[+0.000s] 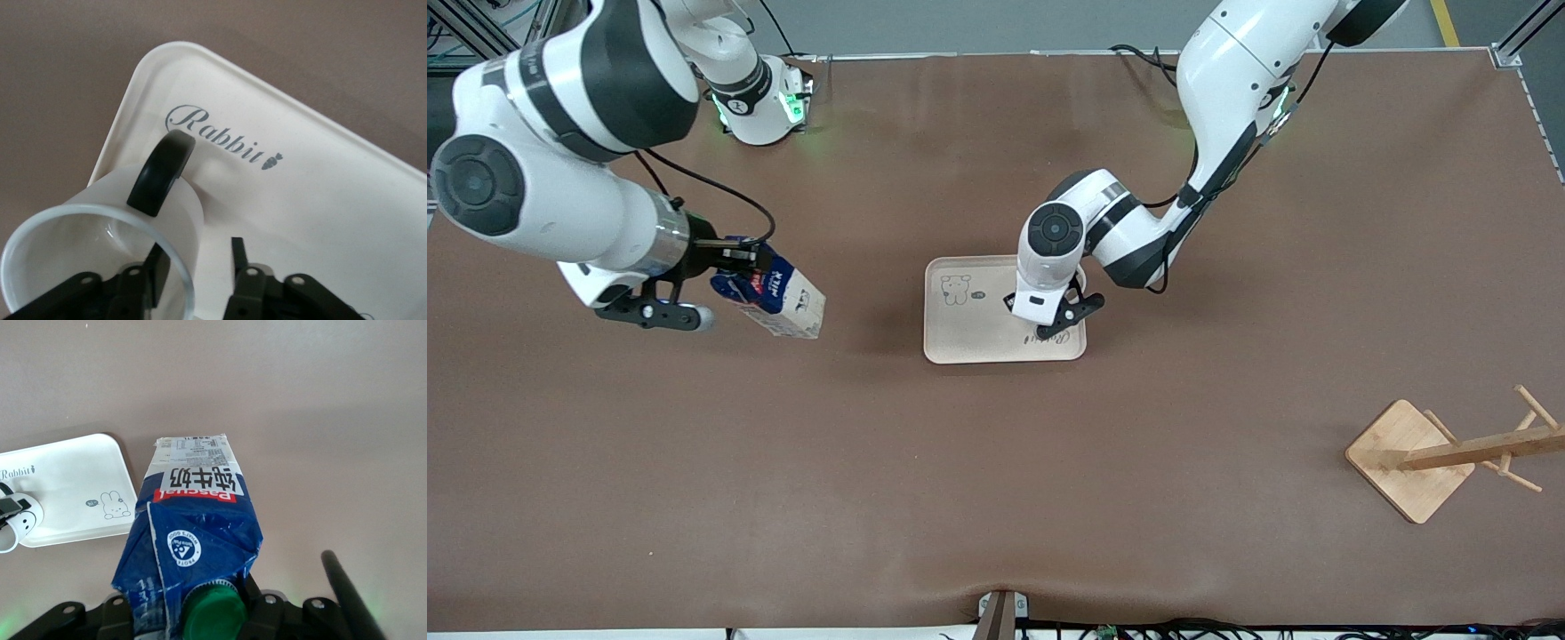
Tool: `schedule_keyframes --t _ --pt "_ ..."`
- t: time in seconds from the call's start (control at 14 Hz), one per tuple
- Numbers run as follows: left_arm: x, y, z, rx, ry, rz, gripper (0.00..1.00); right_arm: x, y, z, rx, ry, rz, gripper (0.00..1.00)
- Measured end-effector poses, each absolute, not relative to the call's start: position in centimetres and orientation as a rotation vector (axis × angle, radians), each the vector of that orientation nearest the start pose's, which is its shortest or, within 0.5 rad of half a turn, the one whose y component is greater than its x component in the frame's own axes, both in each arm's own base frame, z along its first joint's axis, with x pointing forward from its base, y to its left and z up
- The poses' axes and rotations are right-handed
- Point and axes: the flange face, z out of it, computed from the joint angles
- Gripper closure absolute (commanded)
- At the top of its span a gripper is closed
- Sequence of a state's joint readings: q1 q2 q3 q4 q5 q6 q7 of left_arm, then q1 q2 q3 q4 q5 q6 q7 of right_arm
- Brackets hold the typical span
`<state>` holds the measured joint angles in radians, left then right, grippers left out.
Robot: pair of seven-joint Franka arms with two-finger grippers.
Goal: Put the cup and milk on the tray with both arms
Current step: 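Lower the mug onto the tray with the left gripper and release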
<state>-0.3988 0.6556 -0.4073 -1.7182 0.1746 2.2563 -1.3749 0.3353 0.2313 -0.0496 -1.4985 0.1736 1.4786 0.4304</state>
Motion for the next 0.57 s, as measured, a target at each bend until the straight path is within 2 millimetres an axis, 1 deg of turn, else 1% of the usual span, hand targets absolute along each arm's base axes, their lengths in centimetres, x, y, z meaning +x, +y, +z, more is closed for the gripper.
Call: schedule_keyframes --t 0.14,0.21,0.29,0.43,0.57 --pt "48.9 -45.9 23.7 -3.047 -0.825 0.182 0.0 57.0 21.8 50.8 -3.039 0.218 0.451 1.0" --pt "49.5 -45.8 24.6 -3.058 -0.838 0.163 0.0 56.9 23.2 50.3 -3.025 0.237 0.453 1.0" --pt "50.2 -45.6 25.9 -3.07 -0.855 0.138 0.0 56.8 24.6 49.6 -3.008 0.26 0.462 1.0" --pt "52.3 -44.1 29.7 -3.069 -0.896 0.086 0.0 56.3 27.8 48.3 -2.996 0.272 0.463 1.0" --pt "54.7 -41.4 34.2 -3.043 -0.883 0.061 0.0 55.2 31.3 46.6 -3.015 0.234 0.483 1.0"
